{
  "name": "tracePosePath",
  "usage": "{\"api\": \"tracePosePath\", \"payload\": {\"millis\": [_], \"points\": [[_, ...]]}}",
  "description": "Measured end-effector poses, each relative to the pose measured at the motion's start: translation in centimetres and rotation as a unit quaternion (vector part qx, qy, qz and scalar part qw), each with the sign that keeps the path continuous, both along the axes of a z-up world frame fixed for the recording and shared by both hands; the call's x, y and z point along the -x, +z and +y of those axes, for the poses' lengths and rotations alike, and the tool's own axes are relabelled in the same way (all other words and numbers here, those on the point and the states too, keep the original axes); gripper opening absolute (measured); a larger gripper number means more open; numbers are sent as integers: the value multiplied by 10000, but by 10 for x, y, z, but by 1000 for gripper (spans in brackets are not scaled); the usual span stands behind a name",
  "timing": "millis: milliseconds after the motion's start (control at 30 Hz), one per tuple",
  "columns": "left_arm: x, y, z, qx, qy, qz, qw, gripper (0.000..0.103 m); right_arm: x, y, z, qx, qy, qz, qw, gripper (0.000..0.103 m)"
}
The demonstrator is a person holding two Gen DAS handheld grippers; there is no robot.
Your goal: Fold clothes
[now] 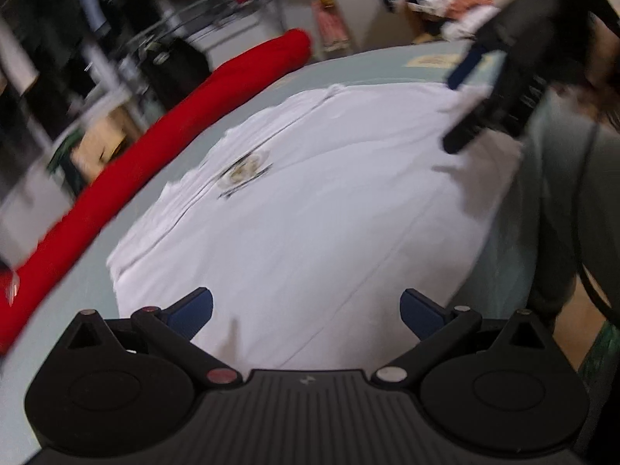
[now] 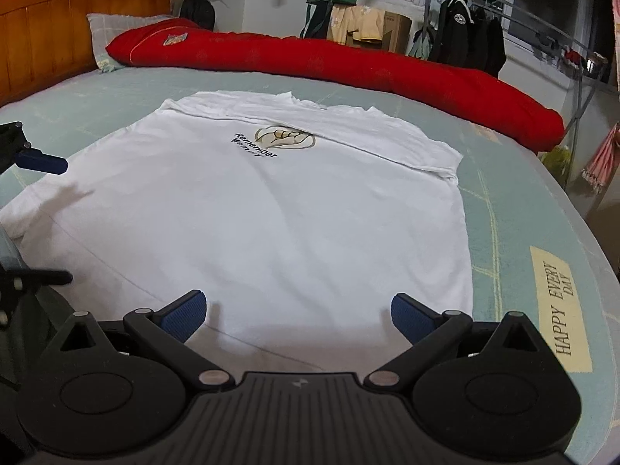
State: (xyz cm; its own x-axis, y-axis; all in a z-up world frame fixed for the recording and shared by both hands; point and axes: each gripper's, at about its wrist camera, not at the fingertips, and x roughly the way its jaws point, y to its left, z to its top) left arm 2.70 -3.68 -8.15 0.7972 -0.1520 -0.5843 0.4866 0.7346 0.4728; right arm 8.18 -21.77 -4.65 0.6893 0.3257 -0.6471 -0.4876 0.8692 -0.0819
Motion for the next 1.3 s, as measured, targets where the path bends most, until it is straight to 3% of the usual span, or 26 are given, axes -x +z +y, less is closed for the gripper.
{"api": "tracePosePath", "payload": {"millis": [267, 400, 567, 667, 967, 1100, 1300], "points": [[2, -28, -26, -630, -694, -202, 9954, 102, -1, -7, -13, -226, -330, 292, 9988, 103], [3, -48, -41, -1351, -1016, -457, 9846, 102, 0, -8, -21, -504, -410, 396, 9971, 103], [-1, -66, -51, -1944, -1337, -673, 9694, 102, 0, -12, -26, -504, -483, 436, 9966, 103], [-2, -66, -54, -1985, -1400, -722, 9674, 103, 0, -12, -29, -538, -520, 436, 9962, 103], [-9, -34, -51, -1656, -1289, -1101, 9715, 103, 1, 2, -32, -650, -317, 193, 9972, 103], [-12, -22, -49, -1500, -1267, -1155, 9737, 103, 7, 16, -26, -662, 370, 8, 9971, 103], [-14, -11, -44, -1190, -1170, -1086, 9800, 103, 18, 19, 10, 192, 1720, -278, 9845, 103]]}}
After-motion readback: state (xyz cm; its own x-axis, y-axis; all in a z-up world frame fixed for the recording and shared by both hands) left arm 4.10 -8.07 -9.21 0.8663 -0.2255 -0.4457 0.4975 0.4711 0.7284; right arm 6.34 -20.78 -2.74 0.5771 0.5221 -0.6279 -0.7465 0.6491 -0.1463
